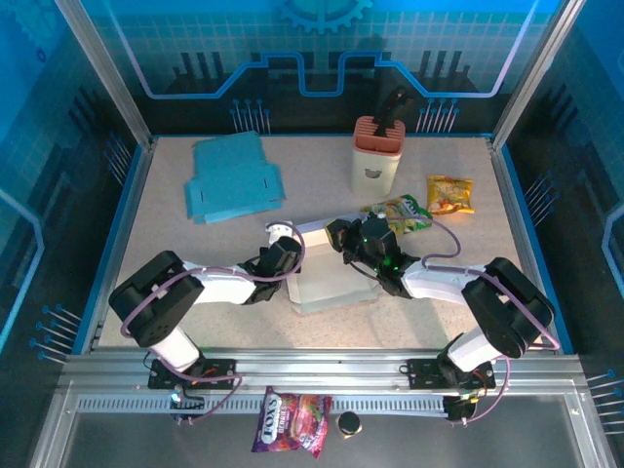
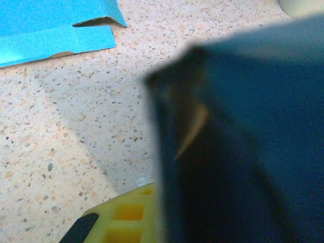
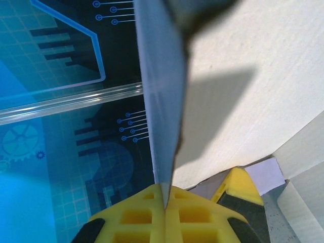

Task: Fold the paper box

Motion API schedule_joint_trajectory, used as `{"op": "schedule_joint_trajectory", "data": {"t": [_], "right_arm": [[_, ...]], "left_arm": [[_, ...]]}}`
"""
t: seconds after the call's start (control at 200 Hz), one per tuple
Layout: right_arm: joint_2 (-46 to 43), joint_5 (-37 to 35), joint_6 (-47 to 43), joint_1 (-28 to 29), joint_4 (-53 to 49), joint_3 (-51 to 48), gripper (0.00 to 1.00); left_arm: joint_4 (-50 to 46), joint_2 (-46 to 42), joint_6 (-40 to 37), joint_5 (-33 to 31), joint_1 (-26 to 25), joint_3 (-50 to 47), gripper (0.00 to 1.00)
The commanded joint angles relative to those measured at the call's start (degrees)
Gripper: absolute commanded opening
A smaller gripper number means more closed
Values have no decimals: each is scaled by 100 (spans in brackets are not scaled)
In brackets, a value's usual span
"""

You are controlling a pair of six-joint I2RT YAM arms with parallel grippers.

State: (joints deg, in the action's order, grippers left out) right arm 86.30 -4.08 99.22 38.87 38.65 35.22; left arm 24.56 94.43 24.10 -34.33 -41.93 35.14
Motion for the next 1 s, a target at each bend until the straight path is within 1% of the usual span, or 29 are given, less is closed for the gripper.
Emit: {"op": "schedule_joint_trajectory", "data": {"t": [0.0, 0.175, 0.345, 0.375, 0.465, 0.525, 0.59, 0.635, 0.68, 0.74, 0.785, 0.88, 0.941, 0.996], "right_arm": [[-70, 205, 69, -2, -101, -25, 0], [-70, 180, 96, -11, -195, 23, 0], [-138, 212, -6, -79, -317, 34, 0], [-191, 234, -115, -113, -404, 57, 6], [-471, 373, -676, -305, -878, 180, 28], [-703, 595, -1284, -514, -1039, 257, 40], [-1040, 985, -2132, -753, -1466, 429, 51], [-1328, 1241, -2762, -928, -1876, 575, 56], [-1622, 1521, -3390, -1104, -2248, 718, 59], [-2022, 1759, -4222, -1359, -3160, 935, 59], [-2346, 1836, -4856, -1551, -3716, 1018, 58], [-2951, 1676, -6253, -1975, -4618, 915, 52], [-3253, 1451, -7120, -2236, -4805, 625, 48], [-3552, 1370, -7795, -2453, -4571, 148, 46]], "left_arm": [[162, 214, 30, 16, -95, 89, 0], [161, 260, -26, -130, -144, 142, 0], [-55, 286, -95, -246, -148, 221, 0], [-55, 288, -162, -231, -141, 208, 0], [-139, 266, -309, -267, -150, 167, 0], [-161, 229, -451, -264, -152, 97, 0], [-203, 160, -547, -290, -156, 6, 0], [-246, 93, -641, -315, -152, -50, 0], [-330, 5, -733, -320, -151, -83, 0], [-404, -121, -878, -299, -155, -144, 0], [-476, -211, -985, -259, -154, -178, 0], [-583, -381, -1265, -130, -149, -261, 0], [-719, -470, -1418, -112, -141, -278, 0], [-840, -551, -1546, -53, -139, -285, 0]]}}
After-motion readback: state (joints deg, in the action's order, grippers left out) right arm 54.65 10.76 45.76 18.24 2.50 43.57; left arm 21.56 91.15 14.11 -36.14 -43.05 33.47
